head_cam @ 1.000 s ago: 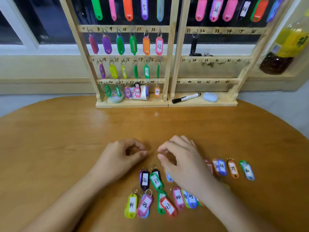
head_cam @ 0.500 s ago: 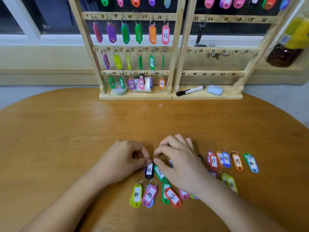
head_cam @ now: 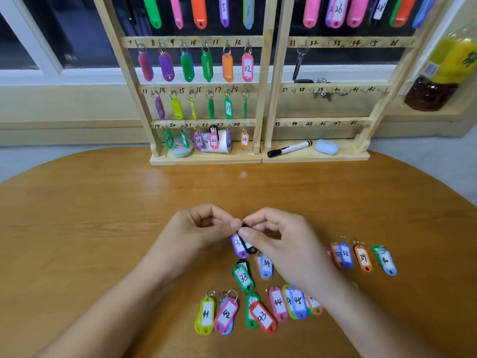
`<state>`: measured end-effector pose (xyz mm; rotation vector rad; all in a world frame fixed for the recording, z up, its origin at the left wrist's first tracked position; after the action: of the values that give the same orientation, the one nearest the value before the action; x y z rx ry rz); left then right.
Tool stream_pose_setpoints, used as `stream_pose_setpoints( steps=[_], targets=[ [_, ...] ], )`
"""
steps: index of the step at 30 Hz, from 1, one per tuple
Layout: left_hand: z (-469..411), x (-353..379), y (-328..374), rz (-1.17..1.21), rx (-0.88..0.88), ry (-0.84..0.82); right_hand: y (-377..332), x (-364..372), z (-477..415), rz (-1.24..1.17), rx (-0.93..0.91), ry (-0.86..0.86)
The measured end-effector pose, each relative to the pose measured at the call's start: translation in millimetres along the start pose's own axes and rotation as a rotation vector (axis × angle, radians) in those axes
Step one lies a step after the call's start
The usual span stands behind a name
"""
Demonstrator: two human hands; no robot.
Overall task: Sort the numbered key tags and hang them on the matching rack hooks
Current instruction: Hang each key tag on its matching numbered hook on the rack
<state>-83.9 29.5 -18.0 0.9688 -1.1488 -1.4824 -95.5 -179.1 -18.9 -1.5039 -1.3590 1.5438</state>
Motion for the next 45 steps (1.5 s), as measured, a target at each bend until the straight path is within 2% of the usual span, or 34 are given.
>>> stream_pose_setpoints(
  steps=[3, 8, 13, 22, 26, 31, 36, 45],
  targets=[
    [-10.6, 7.6, 11.6, 0.031, -0.009, -0.053, -3.5, -19.2, -7.5, -0.072, 0.001, 0.024],
    [-35.3, 26.6, 40.1, 0.0, 0.078, -0.102, -14.1, -53.9, -17.1, -0.135, -0.012, 0.064],
    [-62.5, 50.1, 71.6, -0.027, 0.167, -0.151, -21.7, -91.7, -35.1, -0.243, -0.002, 0.197],
    [-124.9, 83.5, 144.9, -0.21, 0.339, 0.005, -34.1, -167.6, -103.3, -0.168, -0.12, 0.448],
    [-156.5, 91.4, 177.6, -0.331, 0.454, 0.136, -40.2, -196.6, -154.5, -0.057, -0.229, 0.576],
    [-191.2, 92.8, 208.8, -0.421, 0.532, 0.249, -48.4, -209.6, -195.2, 0.249, -0.398, 0.634],
    [-202.5, 98.4, 223.5, -0.465, 0.578, 0.315, -43.6, -204.3, -216.3, 0.471, -0.449, 0.607],
    [-217.2, 112.1, 244.9, -0.585, 0.611, 0.371, -36.4, -207.7, -214.1, 0.698, -0.451, 0.526]
  ],
)
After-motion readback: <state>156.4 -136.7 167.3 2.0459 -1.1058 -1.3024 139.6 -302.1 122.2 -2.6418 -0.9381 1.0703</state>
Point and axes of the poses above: each hand's wrist, its own z-axis away from the middle knuckle, its own x-axis out of the palm, y = z × x, the point moved 1 cm from there along -z, towards the middle knuckle, and after that the axes turned 6 degrees about -x, right-handed, at the moved point
